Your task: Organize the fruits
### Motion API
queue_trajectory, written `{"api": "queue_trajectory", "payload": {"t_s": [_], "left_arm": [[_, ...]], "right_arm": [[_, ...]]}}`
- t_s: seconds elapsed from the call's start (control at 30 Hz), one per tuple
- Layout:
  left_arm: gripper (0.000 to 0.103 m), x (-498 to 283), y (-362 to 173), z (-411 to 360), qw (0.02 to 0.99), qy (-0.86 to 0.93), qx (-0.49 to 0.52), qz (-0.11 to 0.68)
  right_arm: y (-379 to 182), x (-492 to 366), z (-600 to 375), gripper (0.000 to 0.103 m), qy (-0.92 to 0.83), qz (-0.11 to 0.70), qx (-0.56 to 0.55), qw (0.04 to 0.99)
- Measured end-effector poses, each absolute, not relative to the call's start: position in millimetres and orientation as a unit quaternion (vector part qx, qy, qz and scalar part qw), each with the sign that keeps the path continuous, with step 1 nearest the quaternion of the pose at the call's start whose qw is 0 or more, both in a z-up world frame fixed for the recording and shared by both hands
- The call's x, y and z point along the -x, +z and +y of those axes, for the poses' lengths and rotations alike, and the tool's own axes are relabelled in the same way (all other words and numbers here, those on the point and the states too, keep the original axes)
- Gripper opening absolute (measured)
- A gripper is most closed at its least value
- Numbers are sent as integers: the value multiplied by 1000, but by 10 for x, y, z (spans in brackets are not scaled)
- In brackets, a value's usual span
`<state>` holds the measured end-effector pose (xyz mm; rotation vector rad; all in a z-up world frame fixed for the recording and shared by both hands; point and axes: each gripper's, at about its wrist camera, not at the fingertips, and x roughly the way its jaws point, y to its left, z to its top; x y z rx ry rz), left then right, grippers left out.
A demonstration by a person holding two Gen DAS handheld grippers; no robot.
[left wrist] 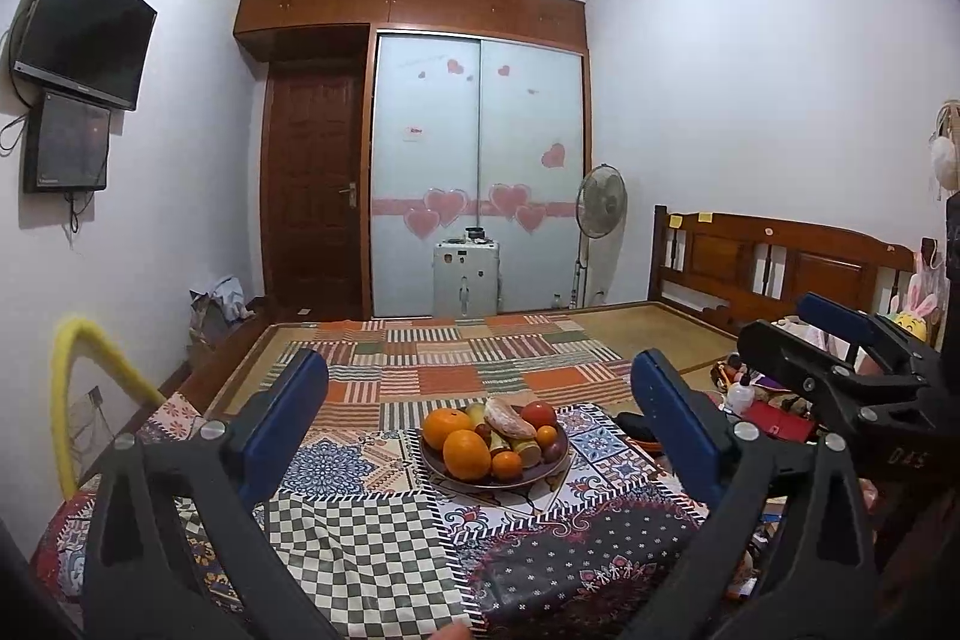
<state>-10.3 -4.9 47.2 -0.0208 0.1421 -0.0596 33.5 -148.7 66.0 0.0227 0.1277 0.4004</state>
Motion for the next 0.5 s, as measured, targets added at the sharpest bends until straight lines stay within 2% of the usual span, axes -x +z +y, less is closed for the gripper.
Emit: {"api": "queue_trajectory", "payload": {"t_s": [0.5], "left_arm": [[103, 106, 430, -60, 997, -30, 8, 73]], "right_arm": [[672, -356, -1493, 103, 200, 70, -12, 977]]}}
